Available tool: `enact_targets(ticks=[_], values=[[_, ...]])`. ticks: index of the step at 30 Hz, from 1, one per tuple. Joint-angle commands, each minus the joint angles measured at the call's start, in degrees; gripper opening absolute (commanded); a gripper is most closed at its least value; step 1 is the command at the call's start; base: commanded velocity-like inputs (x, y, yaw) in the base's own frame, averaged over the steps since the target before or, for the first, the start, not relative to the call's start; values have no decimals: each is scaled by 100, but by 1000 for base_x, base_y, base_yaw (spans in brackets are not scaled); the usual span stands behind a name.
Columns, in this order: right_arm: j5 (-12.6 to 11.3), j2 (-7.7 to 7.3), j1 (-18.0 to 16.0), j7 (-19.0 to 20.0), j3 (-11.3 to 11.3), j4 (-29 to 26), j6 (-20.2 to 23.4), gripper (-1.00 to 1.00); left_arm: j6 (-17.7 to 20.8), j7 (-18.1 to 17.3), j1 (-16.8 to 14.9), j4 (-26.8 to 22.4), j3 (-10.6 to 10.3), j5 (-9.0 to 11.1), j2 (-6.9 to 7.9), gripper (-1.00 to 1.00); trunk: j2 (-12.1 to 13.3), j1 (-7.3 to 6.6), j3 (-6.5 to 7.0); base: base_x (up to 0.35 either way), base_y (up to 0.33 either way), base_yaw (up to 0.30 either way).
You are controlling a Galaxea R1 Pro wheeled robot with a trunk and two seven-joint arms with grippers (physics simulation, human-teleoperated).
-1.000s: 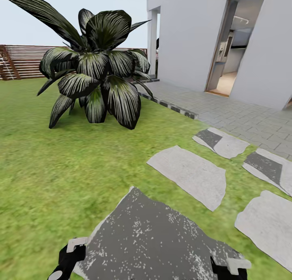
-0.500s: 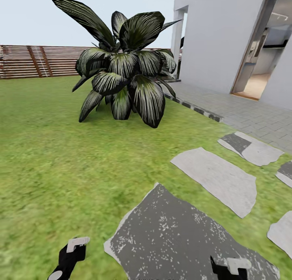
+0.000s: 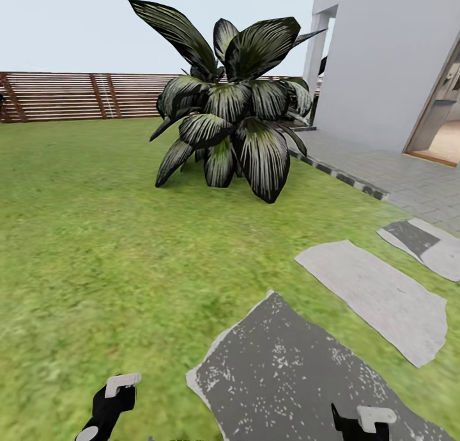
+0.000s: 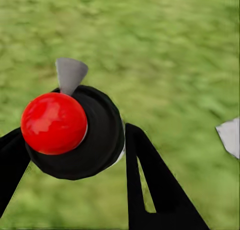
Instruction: In the garden, pick up the pesticide atomizer on the floor and spray pesticide onto both trees until each tree trunk is fully covered.
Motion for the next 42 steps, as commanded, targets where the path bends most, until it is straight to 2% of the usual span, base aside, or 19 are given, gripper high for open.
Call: enact_targets(ticks=[1,34,42], values=[[0,0,0,0,0,0,0,100,0,-1,0,0,1,-1,0,-100,0,0,0,0,0,279],[2,0,0,0,1,0,0,100,4,-1,0,0,7,-1,0,-100,0,0,0,1,0,279],[0,0,0,0,1,0,0,100,9,-1,0,0,10,-1,0,-100,0,0,0,192,137,279]])
